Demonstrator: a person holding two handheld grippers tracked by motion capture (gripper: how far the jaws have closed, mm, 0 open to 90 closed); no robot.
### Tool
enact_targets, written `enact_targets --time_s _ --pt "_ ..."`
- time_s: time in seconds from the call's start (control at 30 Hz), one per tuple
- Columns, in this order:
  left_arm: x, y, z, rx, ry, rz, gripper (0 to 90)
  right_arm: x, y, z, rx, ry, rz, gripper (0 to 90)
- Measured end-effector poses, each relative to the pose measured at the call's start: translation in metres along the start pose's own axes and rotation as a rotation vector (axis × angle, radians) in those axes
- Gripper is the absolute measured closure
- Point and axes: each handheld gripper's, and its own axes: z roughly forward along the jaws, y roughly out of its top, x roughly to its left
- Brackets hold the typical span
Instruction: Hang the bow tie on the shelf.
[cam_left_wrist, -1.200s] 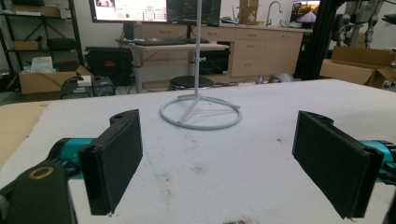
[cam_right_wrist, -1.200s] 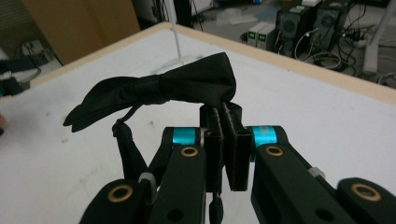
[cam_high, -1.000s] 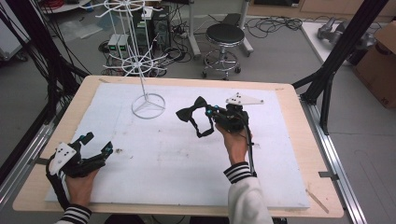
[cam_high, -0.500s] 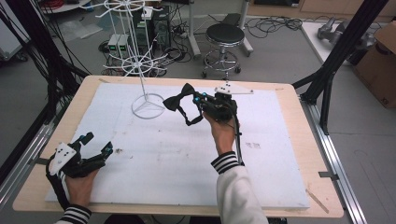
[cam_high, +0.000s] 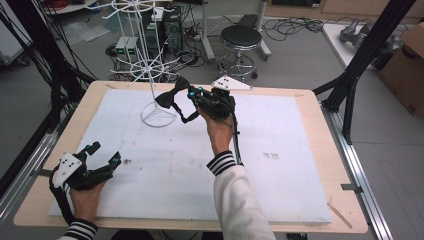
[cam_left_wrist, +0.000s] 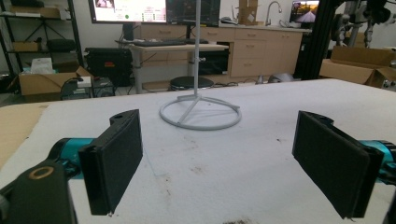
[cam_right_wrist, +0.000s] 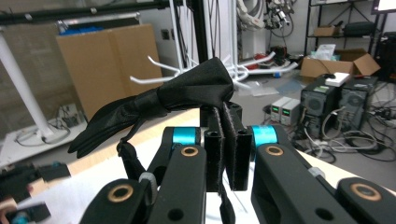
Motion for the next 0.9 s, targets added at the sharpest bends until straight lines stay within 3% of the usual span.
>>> enact_targets --time_s 0.37,0.53,0.9 --pt "0.0 0.0 0.0 0.002 -0.003 0.006 16.5 0.011 0.011 0.042 -0.025 0.028 0.014 87.5" --pt "0.0 0.0 0.0 0.001 -0.003 0.005 16.5 0.012 0.014 0.062 -0.009 0.033 0.005 87.5" --pt "0.0 0.0 0.0 0.003 -0.002 0.003 16.6 0.007 0.013 0.09 0.011 0.019 0.003 87.5"
